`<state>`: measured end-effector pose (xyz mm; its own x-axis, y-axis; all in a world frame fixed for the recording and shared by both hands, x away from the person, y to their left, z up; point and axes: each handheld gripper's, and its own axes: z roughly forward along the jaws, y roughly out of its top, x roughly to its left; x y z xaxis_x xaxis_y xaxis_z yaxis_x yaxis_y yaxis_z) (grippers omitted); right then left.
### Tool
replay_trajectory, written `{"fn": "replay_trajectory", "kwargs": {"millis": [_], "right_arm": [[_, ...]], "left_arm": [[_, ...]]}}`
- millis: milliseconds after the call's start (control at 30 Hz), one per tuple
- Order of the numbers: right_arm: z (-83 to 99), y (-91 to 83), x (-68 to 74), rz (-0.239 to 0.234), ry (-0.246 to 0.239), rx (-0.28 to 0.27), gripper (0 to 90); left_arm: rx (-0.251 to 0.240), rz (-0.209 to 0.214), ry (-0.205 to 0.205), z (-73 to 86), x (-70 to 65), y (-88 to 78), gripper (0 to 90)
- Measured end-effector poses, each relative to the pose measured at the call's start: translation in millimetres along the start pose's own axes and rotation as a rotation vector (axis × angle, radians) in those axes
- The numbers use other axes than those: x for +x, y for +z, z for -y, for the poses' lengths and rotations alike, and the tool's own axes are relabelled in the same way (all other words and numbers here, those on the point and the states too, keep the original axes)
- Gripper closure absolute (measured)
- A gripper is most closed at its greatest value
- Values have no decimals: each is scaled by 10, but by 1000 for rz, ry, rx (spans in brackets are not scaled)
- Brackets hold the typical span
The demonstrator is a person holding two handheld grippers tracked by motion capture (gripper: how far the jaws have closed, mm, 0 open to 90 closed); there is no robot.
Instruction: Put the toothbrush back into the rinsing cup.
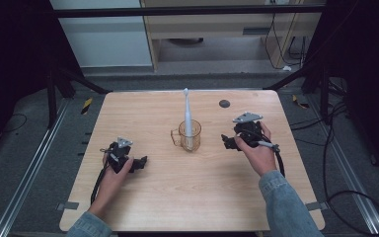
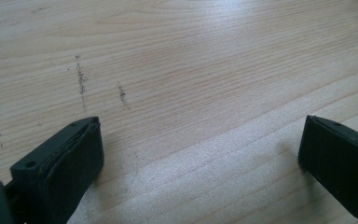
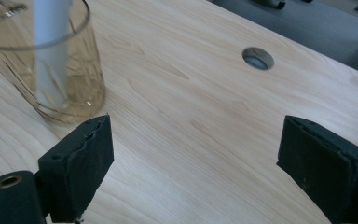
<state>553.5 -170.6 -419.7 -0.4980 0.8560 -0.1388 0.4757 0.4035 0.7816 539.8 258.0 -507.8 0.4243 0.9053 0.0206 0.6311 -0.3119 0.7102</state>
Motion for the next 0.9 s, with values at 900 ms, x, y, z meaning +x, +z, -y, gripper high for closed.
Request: {"fn": "replay_trajectory", "kwargs": {"millis": [900], "right_arm": [[864,93,-549,41,221,57,112]], "left_arm": [[0,0,1,0,0,0,0]]}}
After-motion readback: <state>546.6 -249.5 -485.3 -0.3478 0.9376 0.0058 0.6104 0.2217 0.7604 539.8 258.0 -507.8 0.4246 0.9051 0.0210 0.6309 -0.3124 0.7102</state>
